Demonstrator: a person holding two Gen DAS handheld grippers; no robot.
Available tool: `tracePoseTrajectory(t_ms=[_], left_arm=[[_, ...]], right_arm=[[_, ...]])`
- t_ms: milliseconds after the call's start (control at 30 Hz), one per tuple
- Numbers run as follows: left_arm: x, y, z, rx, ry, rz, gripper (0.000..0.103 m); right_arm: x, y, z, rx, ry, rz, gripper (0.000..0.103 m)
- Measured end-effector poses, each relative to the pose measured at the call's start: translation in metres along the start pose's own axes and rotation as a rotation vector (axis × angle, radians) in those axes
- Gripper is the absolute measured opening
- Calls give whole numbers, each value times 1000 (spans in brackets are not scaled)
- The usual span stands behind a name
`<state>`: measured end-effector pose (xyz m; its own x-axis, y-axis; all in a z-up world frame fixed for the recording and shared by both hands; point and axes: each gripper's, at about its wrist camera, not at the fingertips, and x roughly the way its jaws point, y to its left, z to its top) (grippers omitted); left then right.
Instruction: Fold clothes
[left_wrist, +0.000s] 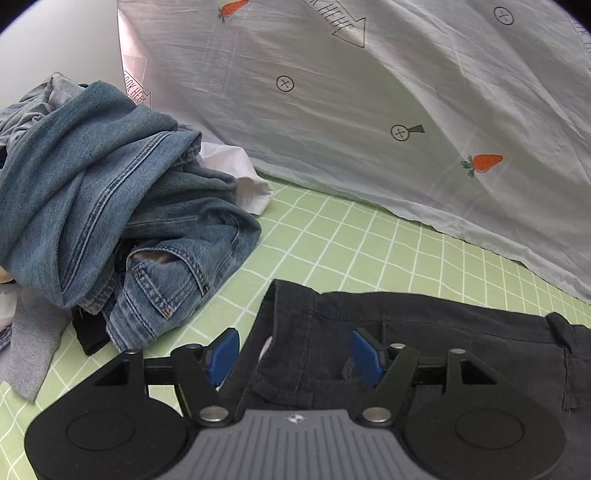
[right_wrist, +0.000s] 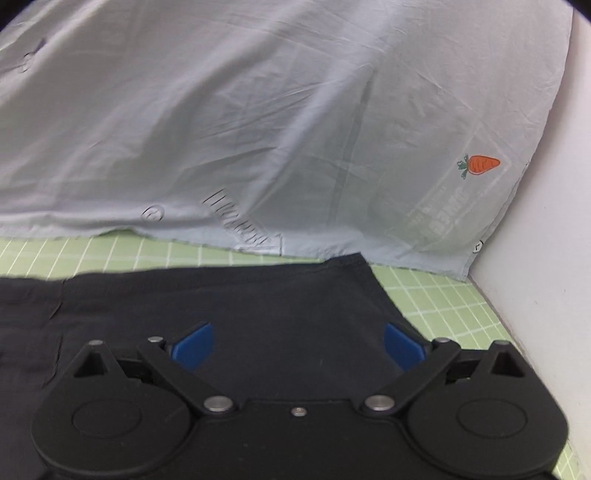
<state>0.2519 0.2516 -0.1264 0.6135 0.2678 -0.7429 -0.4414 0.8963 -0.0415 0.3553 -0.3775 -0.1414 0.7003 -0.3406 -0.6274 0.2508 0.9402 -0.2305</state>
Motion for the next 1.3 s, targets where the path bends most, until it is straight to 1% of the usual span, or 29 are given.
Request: tracePoseTrajectory(t_ms=[100, 167, 233, 333, 400, 433, 500, 600, 667, 800, 867, 933, 1033, 1133, 1300], left_arm=[[-22, -10, -36, 44, 35, -69, 70], [-32, -15, -61, 61, 58, -99, 70], [-41, -21, -87, 70, 87, -144, 70], [-57, -31, -122, 121, 106, -174, 70], [-67, -38, -141, 196, 101, -186, 72], [-72, -41, -151, 247, 98, -183, 73], [-78, -43, -167, 311, 102, -160, 73], [-83, -36, -180, 323, 119, -147, 73], [-89, -31, -187, 327, 120, -146, 73], [-102, -27, -195, 348, 115, -148, 73], [-107, -24, -200, 348, 120, -152, 73], [-109, -21, -206, 349, 146, -163, 73], [-112, -13, -216, 328, 164, -172, 73], [-113, -6, -221, 289, 181, -189, 73], [-117, 3, -223, 228, 177, -211, 73]], right_arm=[[-50, 0, -45, -32, 42, 76, 101], [-83, 16, -74, -50, 73, 112, 101], [-106, 28, -98, -40, 99, 133, 101], [-136, 34, -133, -18, 139, 149, 101], [-151, 36, -152, -17, 156, 151, 101], [-159, 36, -162, -19, 164, 150, 101], [-174, 37, -181, -24, 182, 149, 101], [-191, 32, -206, -1, 207, 141, 102], [-203, 25, -220, 52, 212, 149, 102], [-223, 12, -238, 151, 229, 176, 102], [-230, 8, -245, 177, 234, 172, 102], [-237, 5, -252, 199, 236, 168, 102], [-244, 2, -260, 226, 235, 164, 102], [-248, 0, -267, 253, 241, 177, 102], [-253, 4, -272, 210, 238, 185, 103]])
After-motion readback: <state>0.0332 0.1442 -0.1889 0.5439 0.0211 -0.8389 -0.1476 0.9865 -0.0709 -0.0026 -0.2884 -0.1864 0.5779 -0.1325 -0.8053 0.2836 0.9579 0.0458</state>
